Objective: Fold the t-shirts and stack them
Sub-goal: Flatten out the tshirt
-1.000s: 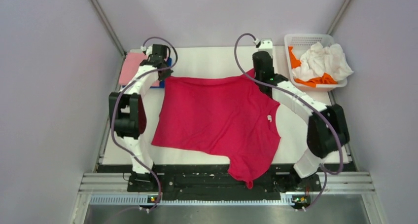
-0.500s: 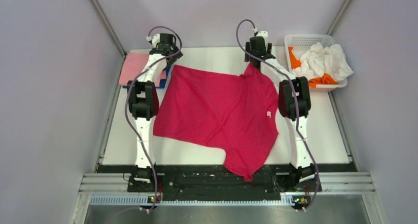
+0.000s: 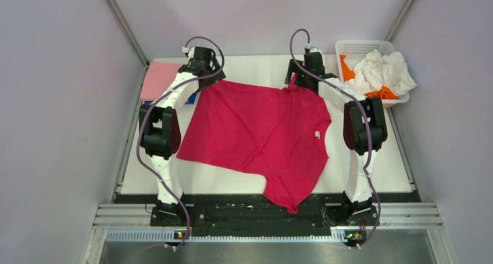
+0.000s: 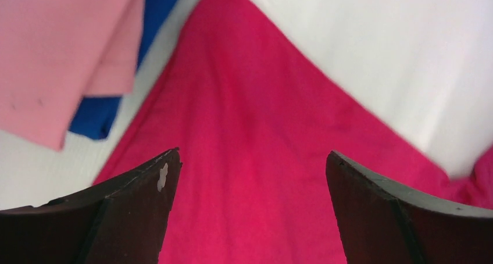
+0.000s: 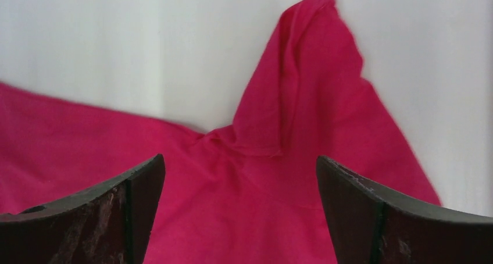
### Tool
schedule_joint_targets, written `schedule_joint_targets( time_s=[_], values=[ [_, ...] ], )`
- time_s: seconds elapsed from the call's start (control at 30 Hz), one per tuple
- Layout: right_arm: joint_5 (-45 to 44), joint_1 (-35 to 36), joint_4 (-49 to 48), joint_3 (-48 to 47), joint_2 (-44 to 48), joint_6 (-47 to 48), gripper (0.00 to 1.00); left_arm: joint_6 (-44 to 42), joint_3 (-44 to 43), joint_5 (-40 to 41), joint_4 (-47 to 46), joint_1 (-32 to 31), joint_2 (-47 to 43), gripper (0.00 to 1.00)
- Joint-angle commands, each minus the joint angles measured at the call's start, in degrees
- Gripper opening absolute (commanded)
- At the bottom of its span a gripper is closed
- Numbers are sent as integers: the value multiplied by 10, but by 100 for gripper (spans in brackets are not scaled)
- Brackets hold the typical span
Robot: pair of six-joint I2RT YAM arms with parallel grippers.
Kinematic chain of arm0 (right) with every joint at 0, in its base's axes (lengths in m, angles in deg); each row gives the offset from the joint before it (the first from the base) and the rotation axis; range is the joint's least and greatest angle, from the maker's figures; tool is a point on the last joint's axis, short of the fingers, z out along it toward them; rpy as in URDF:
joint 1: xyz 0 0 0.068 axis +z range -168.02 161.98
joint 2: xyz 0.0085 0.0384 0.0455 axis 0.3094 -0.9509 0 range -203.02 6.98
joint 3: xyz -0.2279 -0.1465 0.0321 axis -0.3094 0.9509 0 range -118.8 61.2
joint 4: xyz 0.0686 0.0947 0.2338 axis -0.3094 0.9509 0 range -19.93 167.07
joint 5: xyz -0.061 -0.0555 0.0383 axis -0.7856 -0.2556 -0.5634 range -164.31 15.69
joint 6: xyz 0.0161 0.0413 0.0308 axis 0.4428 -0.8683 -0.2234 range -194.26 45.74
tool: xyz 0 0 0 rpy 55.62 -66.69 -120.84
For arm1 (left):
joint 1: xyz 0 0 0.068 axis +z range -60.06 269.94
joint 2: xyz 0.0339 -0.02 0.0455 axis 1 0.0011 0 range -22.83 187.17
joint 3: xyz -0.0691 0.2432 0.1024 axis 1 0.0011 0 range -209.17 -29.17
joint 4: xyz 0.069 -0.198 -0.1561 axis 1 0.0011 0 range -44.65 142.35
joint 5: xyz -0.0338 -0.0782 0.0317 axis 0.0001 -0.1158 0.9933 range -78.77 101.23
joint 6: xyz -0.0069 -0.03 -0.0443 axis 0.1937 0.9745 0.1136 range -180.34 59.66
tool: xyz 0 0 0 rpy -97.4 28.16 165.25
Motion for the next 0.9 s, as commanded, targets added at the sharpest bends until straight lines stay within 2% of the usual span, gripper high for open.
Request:
schedule_joint_targets(
  time_s=[0.0,0.27,0.57,0.63,0.73,0.87],
  values=[
    [107,4,-47,28,13,-56,99,-37,85,-36,-26,-21,-85,99],
    [136,3,-58,-9,-49,-73,99,-15,228,-129,-67,-20,-127,99],
    [136,7,-66,-51,-104,-87,99,-13,240,-109,-40,-3,-115,99],
    [130,8,-95,-60,-116,-99,99,-14,242,-109,-41,-1,-116,99],
    [146,9,-211,-61,-137,-140,99,-16,247,-107,-43,0,-118,99],
    [199,11,-293,-148,-201,-205,99,-17,250,-97,-35,2,-123,99]
  ],
)
